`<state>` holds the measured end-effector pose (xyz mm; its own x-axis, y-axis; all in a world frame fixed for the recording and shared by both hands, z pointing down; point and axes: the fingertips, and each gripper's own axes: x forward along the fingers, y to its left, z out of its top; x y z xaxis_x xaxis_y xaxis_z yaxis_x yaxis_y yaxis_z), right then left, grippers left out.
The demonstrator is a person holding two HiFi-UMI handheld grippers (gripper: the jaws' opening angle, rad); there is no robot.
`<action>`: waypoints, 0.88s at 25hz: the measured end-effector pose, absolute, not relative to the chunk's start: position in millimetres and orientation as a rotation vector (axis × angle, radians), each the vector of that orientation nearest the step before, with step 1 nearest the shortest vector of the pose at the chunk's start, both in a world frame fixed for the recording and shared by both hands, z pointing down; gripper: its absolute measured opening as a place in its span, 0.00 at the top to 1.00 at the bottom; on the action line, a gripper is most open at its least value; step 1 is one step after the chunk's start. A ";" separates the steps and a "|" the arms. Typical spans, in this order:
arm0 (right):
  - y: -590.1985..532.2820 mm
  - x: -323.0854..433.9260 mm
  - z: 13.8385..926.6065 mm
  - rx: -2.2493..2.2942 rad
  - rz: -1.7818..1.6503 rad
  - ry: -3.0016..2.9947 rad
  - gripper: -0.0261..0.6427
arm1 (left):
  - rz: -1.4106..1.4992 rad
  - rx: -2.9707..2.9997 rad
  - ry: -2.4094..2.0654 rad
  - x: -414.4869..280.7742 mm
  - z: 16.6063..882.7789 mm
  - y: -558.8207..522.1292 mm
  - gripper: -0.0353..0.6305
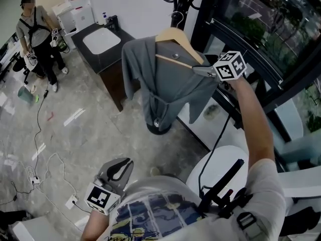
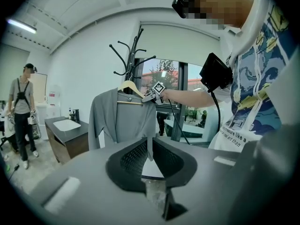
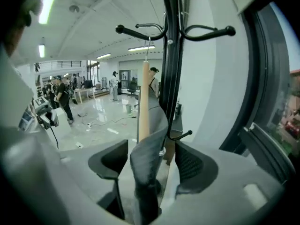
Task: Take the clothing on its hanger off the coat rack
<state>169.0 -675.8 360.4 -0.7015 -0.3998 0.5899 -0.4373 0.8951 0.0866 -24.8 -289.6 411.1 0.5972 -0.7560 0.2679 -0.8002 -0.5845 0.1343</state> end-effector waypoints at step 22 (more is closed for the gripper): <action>-643.5 144.6 343.4 0.554 0.050 -2.475 0.95 | 0.235 2.542 -1.307 -52.5 421.8 -270.0 0.89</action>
<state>144.6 -643.5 343.4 -0.7355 -0.3772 0.5628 -0.3997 0.9123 0.0891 -52.5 -270.0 421.8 0.5794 -0.7706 0.2654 -0.8148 -0.5553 0.1664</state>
